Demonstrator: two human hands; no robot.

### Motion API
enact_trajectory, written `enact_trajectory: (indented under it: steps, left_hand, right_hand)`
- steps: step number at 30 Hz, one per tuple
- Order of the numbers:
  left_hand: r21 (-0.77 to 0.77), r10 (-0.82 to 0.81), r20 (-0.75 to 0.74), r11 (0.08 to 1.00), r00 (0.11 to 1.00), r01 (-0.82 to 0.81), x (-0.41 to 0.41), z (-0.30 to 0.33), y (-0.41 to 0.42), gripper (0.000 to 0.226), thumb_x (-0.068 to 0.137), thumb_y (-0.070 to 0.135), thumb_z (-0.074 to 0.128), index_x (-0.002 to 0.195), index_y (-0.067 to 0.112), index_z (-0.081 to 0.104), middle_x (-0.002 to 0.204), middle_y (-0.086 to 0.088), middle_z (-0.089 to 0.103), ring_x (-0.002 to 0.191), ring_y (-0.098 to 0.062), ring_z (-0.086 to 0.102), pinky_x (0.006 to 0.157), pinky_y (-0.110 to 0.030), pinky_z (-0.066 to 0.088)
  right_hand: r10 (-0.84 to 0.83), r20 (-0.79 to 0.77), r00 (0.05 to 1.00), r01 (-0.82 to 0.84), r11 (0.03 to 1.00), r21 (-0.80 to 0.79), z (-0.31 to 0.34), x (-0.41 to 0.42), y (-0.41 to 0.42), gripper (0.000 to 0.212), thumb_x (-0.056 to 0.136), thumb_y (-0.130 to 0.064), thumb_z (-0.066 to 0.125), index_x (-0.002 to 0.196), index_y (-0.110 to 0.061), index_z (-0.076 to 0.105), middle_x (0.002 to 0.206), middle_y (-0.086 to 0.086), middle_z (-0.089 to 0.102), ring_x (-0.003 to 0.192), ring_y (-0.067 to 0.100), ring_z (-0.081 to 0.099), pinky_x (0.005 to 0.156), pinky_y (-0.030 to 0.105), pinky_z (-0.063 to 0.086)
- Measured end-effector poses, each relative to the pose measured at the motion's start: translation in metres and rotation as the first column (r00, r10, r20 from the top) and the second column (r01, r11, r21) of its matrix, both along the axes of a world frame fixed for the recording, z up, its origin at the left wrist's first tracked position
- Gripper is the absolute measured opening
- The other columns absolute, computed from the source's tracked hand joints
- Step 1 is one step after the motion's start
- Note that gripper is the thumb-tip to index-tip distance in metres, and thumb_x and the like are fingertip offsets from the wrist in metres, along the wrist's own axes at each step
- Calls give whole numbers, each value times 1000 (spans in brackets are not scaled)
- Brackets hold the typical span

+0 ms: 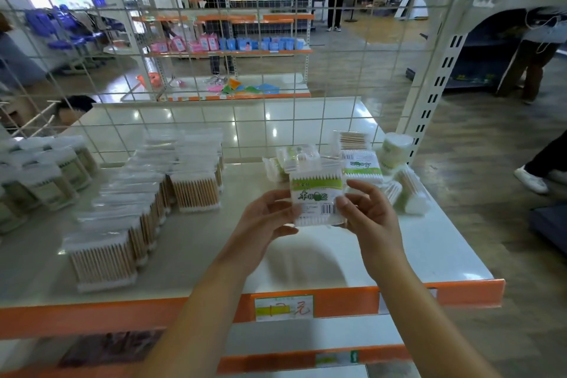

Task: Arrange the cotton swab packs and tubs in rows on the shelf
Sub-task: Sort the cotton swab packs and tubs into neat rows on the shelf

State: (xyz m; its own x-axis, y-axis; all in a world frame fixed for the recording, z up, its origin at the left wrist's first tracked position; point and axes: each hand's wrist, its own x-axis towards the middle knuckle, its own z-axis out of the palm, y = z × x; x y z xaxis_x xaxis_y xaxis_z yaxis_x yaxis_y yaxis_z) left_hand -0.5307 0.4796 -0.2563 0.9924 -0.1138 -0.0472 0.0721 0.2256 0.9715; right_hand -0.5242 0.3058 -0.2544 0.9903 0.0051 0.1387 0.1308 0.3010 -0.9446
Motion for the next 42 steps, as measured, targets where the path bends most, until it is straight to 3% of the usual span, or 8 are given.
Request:
enact_trajectory:
  steps: [4,10,14,20,23,27,32,42]
  left_hand:
    - [-26,51,-9,998,999,-52,-4,-4,-5,27,74,8,63,101,6,62,93,-7,72,89,-21,66,77,-32,54]
    - [2,121,49,993,991,-121,-7,-9,-9,25,73,6,69,96,9,61,95,-8,69,88,-22,66,73,-32,56]
    - [94,190,163,974,968,-207,-10,-8,-16,37,57,26,70,90,16,55,91,-3,67,76,-14,62,62,-30,53]
    - [289,227,356,896,907,-338,-21,-5,-17,29,67,20,70,86,27,49,91,2,58,73,-4,56,57,-17,45]
    - [442,138,502,807,854,-390,-27,-7,-9,27,67,25,65,84,36,47,93,6,54,77,-4,54,62,-14,43]
    - [563,61,519,727,853,-394,-33,-9,10,25,69,19,63,89,29,51,95,11,51,85,-4,53,70,-9,39]
    - [705,-52,524,587,850,-399,-34,-7,54,24,78,27,59,102,22,59,99,23,50,88,4,48,72,-5,35]
    - [668,94,715,201,693,-716,-48,22,174,34,81,27,46,94,5,67,98,-11,65,95,-16,49,84,-16,33]
  right_hand:
    - [-97,86,991,108,987,-122,-8,-2,2,19,78,-14,67,94,-22,61,78,-2,64,71,11,61,63,22,49]
    - [-186,526,830,467,747,-473,-15,1,6,12,76,-15,64,82,-25,62,76,-13,53,65,0,49,54,10,38]
    - [-115,506,855,427,709,-562,-14,1,16,14,80,-12,58,90,-10,68,79,-9,55,73,-8,52,56,4,38]
    - [-3,356,935,206,821,-532,3,-9,35,17,80,-50,53,90,-39,59,86,-13,61,82,2,58,63,12,44]
    - [50,291,955,120,834,-538,2,-12,42,41,70,-57,58,91,-21,61,83,-6,63,78,5,59,61,18,45]
    - [54,337,940,160,804,-573,-5,-10,56,15,77,-37,66,86,-28,57,83,-10,59,78,1,57,60,11,43]
    - [-4,437,900,271,790,-550,-11,0,80,38,74,-42,58,91,-9,63,85,-11,49,74,4,50,59,23,46]
    - [91,321,943,137,772,-621,-18,20,153,26,74,0,70,99,-4,65,92,5,61,74,5,51,64,6,41]
